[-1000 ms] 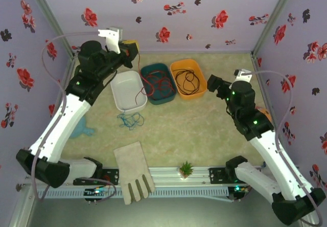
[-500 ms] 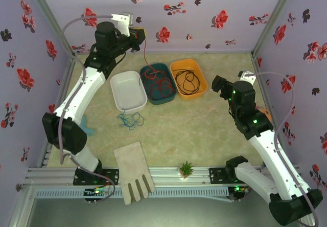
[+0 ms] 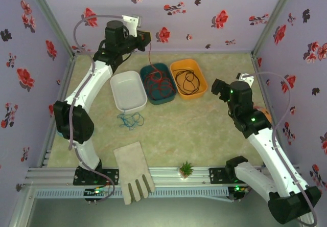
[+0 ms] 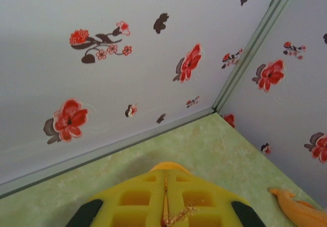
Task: Untangle the cables
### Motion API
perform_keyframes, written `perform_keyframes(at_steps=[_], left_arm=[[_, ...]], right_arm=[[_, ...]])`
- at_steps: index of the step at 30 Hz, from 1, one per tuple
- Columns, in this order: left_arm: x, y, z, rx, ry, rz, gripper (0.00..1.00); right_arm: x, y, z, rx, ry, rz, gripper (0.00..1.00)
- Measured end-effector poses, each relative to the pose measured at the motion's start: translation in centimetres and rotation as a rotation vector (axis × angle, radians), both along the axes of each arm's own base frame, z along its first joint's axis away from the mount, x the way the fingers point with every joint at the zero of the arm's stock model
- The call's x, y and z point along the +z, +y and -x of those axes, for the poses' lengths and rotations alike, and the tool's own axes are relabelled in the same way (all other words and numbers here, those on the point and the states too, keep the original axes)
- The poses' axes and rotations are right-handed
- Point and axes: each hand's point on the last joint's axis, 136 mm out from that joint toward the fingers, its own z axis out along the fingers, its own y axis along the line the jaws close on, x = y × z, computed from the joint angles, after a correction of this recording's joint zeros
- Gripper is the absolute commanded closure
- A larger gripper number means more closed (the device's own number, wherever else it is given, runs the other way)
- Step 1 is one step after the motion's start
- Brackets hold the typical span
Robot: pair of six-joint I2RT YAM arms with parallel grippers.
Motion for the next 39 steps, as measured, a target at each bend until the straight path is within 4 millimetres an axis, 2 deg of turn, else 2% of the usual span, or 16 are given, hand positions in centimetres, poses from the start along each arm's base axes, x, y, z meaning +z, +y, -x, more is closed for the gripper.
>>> perform_keyframes(at_steps=[9, 12, 18, 27, 32, 39], left_arm=[[-2.4, -0.4, -0.9, -0.001, 0.046, -0.018, 1.0], [-4.0, -0.9, -1.4, -0.006, 0.074, -0.029, 1.0], [-9.1, -2.4, -2.1, -0.026, 0.173, -0.072, 1.0], [-16.8, -4.9, -1.4, -0.064, 0.283, -0.217, 1.0], [-20.6, -5.0, -1.5, -0.05, 0.338, -0.326, 1.0], [-23.7, -4.2, -2.1, -0.016, 0.408, -0.415, 0.98]], right_arm=[[-0.1, 0.0, 0.0, -0.001, 0.004, 0.001, 0.01], [-0.2, -0.1, 0.1, -0.001, 0.008, 0.003, 0.01], [-0.1, -0.1, 0.2, -0.001, 0.012, 0.004, 0.01], [0.0, -0.2, 0.3, -0.002, 0.012, 0.004, 0.01], [-0.1, -0.2, 0.4, -0.002, 0.015, 0.005, 0.01], [-0.3, -0.2, 0.5, -0.002, 0.022, 0.007, 0.01]])
